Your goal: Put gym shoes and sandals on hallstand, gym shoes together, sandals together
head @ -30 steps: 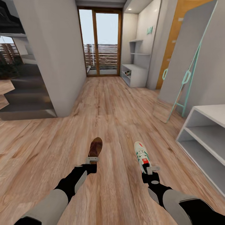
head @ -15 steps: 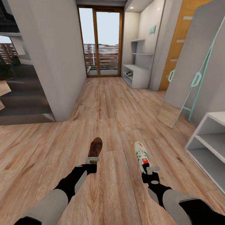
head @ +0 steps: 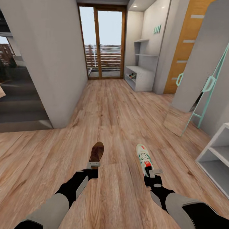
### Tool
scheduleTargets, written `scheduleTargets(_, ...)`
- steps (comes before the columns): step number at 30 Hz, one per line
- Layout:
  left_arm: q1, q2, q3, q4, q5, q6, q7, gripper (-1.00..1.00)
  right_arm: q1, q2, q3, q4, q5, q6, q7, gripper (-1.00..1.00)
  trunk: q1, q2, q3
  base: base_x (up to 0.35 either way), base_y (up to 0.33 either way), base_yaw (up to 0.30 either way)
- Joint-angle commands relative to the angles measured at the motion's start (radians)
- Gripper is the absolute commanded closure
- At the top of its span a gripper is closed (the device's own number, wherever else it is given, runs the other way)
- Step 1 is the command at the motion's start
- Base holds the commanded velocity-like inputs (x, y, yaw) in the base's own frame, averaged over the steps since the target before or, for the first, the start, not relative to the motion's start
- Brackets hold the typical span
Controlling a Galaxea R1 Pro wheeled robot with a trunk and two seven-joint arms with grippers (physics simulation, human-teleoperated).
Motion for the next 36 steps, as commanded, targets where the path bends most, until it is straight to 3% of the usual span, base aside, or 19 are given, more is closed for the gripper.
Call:
scheduleTargets(1,0.0,0.001,-0.006,0.0,0.01,0.002,0.006,1.0,-0.002,0.001,0.007,0.005,0.003,-0.005,-0.006,1.0,0.0,0.0,-0.001,0.35,0.001,0.0)
scheduleTargets(16,0.0,0.001,-0.005,0.004,0.01,-0.007,0.006,1.0,-0.002,0.001,0.007,0.004,0.003,-0.007,-0.002,1.0,0.0,0.0,-0.001,0.35,0.004,0.0)
scheduleTargets(36,0.0,0.001,-0.005,0.005,0.01,-0.007,0.006,1.0,-0.001,0.001,0.007,0.005,0.003,-0.005,-0.001,1.0,0.0,0.0,-0.001,0.35,0.092,0.0)
